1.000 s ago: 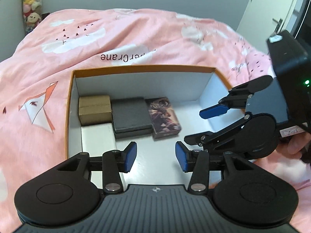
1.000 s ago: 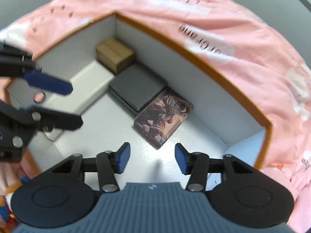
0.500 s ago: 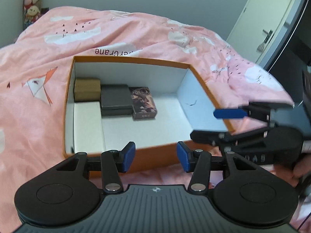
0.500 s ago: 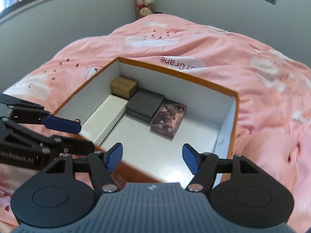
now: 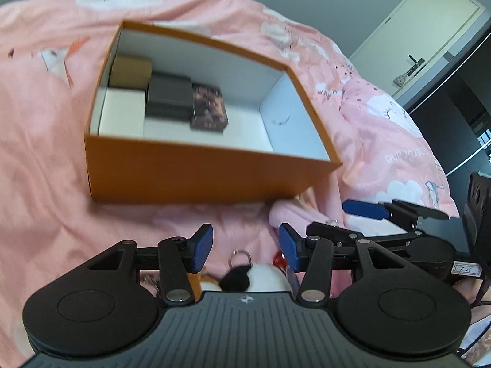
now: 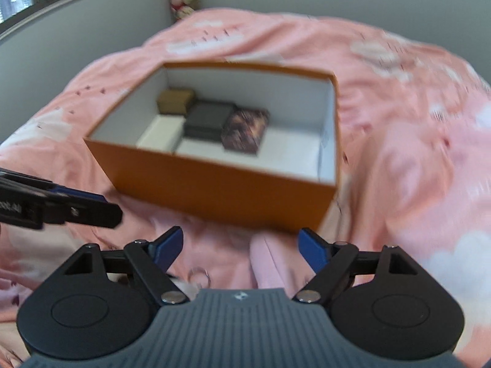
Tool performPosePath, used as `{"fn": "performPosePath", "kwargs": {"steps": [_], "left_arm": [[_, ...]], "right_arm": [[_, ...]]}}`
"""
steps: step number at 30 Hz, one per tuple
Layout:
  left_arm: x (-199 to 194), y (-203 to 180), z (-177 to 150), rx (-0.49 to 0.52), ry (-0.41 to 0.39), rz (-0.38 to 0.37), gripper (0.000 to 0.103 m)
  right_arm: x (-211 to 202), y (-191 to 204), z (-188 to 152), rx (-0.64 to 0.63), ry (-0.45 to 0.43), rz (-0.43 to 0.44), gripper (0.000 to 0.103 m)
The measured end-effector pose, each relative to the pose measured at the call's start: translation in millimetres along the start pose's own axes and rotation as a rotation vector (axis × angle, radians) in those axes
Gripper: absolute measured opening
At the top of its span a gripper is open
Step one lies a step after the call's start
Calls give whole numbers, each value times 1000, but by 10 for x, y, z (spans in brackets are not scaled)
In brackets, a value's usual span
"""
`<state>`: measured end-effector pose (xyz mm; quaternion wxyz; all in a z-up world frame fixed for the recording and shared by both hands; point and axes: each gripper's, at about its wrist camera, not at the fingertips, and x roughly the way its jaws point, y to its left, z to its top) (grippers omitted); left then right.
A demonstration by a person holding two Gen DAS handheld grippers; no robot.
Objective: Organize objects
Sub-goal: 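Move both grippers down toward the pink wallet and pink pouch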
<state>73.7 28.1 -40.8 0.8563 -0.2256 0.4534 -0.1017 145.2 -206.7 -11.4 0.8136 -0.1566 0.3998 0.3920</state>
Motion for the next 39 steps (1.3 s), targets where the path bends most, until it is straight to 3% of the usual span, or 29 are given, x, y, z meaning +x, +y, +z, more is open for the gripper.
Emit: {"fn": "performPosePath", "kwargs": {"steps": [4, 12, 16, 20, 22, 26, 28, 30, 35, 39], "left_arm": [[75, -65, -51, 35, 43, -13, 57], [262, -378, -166, 172, 109, -74, 57], [459, -586, -189, 295, 169, -105, 58], [729, -765, -205, 401, 249, -99, 68], [853, -809, -203, 419, 289, -108, 70], [1053, -845, -186, 449, 363, -129, 78], [1146, -845, -173, 452, 384, -141, 78], [1249, -842, -160, 438, 410, -155, 79], [1422, -821, -156, 393, 462, -197, 78], [1371, -802, -173, 372, 438, -197, 66]], "right_arm": [[-19, -91, -180, 46, 65, -8, 74], [-138, -205, -348, 36, 123, -58, 73], [-147, -247, -433, -12, 149, -105, 70], [-125, -298, -496, -67, 194, -144, 70], [-108, -312, -532, -78, 225, -131, 70], [-17, -402, -585, -31, 263, -85, 56], [-6, -489, -575, 26, 273, -43, 46], [-16, -572, -558, 79, 289, -15, 27], [-50, -646, -557, 86, 292, -55, 24], [-36, -646, -586, 88, 293, -64, 24]]}}
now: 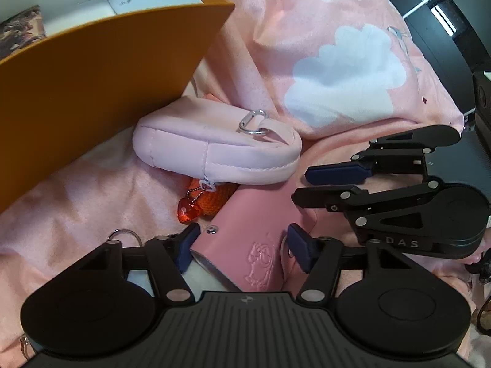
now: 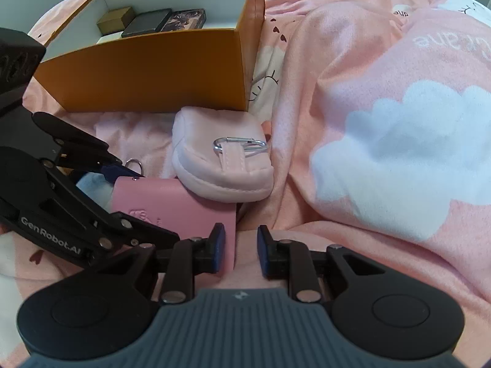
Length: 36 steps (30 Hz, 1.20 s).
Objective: Organize objects
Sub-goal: 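Move both grippers down toward the pink wallet and pink pouch, then grasp the pink wallet with the left gripper while the right gripper reaches the pink pouch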
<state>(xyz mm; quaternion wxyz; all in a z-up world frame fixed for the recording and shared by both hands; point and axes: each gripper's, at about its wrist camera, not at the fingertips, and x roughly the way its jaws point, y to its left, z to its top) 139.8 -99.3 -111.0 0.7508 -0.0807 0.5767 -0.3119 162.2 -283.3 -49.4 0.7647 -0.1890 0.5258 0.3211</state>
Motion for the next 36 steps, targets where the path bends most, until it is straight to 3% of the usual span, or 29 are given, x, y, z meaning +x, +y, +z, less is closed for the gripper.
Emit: {"fn": "performPosePath", "kwargs": {"steps": [1, 13, 18, 22, 25, 30, 33, 36], "left_arm": [[-25, -5, -7, -4, -10, 10, 59], [-500, -160, -219, -16, -170, 33, 24], [-713, -175, -330, -34, -236, 52, 22], [-889, -120, -422, -62, -296, 118, 19], [-1003, 53, -491, -142, -336, 85, 19], [-1120, 257, -570, -239, -394, 55, 19], [-1140, 328, -586, -261, -390, 69, 21], [-1120, 372, -602, -275, -359, 60, 22]], "right_arm": [[3, 0, 1, -2, -1, -5, 25], [-24, 90, 20, -38, -22, -34, 26], [-15, 156, 49, -66, -31, -32, 26], [-18, 189, 75, -88, -44, -45, 26], [2, 208, 95, -95, -46, -50, 27], [57, 278, 87, -133, -45, -77, 38], [113, 311, 67, -168, -31, -100, 44], [161, 306, 73, -176, -22, -101, 44]]}}
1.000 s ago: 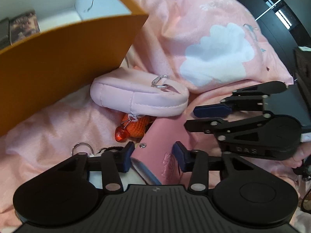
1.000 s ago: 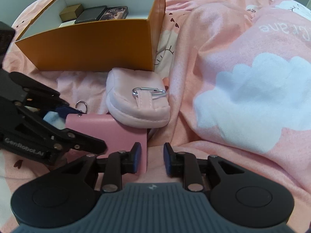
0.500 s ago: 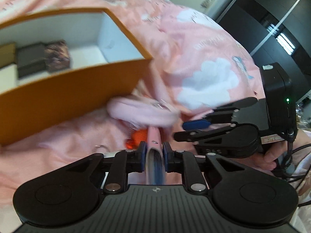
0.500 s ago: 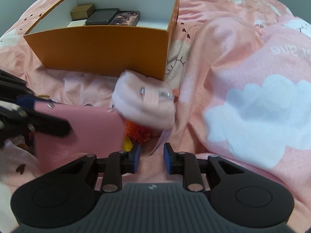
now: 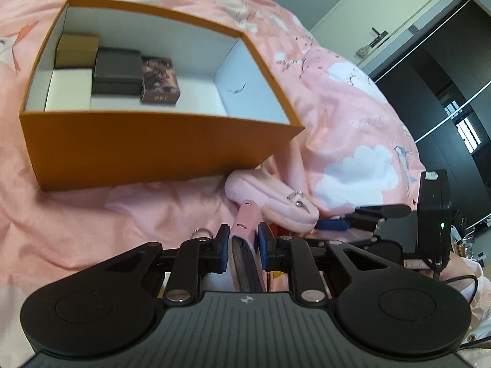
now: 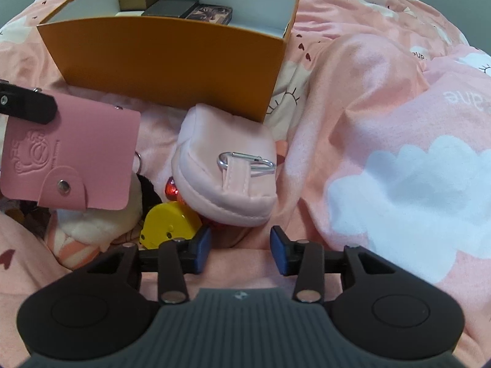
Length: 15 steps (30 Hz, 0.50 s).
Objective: Organize objects
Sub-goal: 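Grasp the pink wallet with the left gripper while the right gripper reaches the pink pouch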
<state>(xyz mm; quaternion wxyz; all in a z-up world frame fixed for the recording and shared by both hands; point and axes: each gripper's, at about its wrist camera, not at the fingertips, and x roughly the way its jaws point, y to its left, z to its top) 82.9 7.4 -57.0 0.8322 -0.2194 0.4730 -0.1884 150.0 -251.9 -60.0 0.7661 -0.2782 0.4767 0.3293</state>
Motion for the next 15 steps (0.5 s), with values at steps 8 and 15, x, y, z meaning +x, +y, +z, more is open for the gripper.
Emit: {"fn": "performPosePath", "kwargs": {"steps": [8, 15], "left_arm": [[186, -66, -71, 25, 101, -21, 23], [303, -139, -116, 42, 137, -19, 23]], "right_arm": [[-3, 55, 95, -79, -75, -64, 44], [-25, 107, 223, -140, -170, -101, 44]]}}
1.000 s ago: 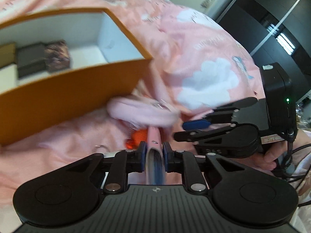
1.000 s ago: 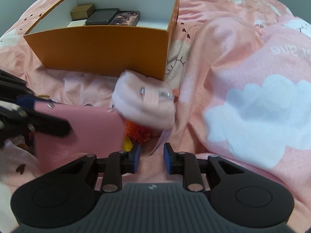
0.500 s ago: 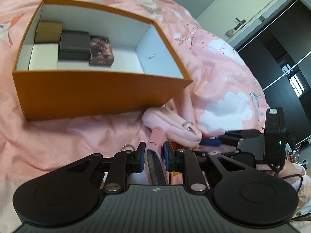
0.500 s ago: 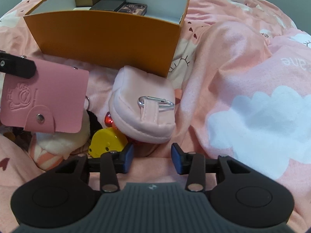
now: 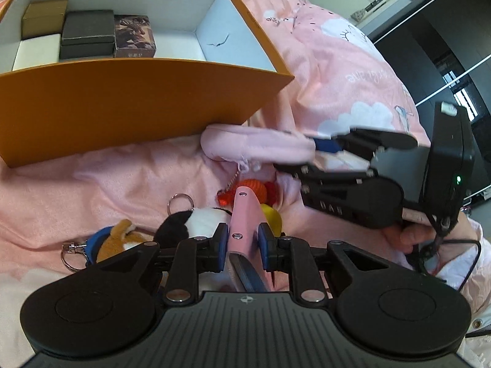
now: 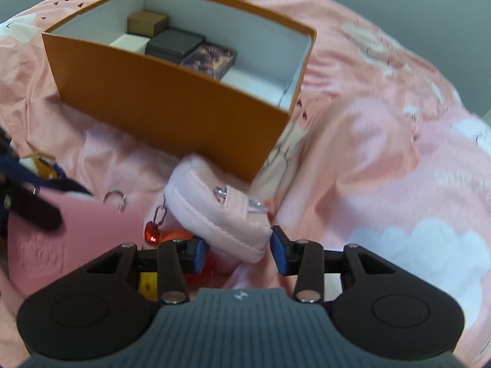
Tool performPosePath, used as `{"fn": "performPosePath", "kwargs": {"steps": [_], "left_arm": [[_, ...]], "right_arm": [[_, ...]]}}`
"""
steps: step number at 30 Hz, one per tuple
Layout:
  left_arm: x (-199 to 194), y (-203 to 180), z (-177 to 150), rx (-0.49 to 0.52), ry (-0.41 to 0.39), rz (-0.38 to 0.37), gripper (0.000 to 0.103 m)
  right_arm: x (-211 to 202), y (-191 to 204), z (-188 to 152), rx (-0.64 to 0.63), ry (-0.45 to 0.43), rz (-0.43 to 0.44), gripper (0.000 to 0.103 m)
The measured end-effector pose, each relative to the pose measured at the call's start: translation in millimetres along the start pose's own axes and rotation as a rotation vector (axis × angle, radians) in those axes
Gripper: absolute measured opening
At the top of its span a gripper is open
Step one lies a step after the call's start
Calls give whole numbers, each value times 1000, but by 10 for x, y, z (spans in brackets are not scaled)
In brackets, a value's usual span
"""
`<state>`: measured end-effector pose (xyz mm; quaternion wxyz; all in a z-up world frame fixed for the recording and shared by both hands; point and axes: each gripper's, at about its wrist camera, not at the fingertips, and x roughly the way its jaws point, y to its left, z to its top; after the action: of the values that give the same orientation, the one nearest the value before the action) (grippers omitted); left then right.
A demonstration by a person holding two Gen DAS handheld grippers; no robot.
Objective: Organize objects
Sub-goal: 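Grasp the pink wallet with the left gripper while the right gripper reaches the pink pouch, then grasp the pink pouch's top with the right gripper and lift it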
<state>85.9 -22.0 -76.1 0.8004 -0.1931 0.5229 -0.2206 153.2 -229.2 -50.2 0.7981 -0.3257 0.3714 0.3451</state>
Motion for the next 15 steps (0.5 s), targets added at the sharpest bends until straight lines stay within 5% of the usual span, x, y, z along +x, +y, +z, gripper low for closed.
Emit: {"fn": "performPosePath", "kwargs": {"steps": [15], "left_arm": [[-517, -30, 32, -40, -263, -21, 18]], "right_arm": [[-419, 25, 151, -93, -121, 1, 29]]}}
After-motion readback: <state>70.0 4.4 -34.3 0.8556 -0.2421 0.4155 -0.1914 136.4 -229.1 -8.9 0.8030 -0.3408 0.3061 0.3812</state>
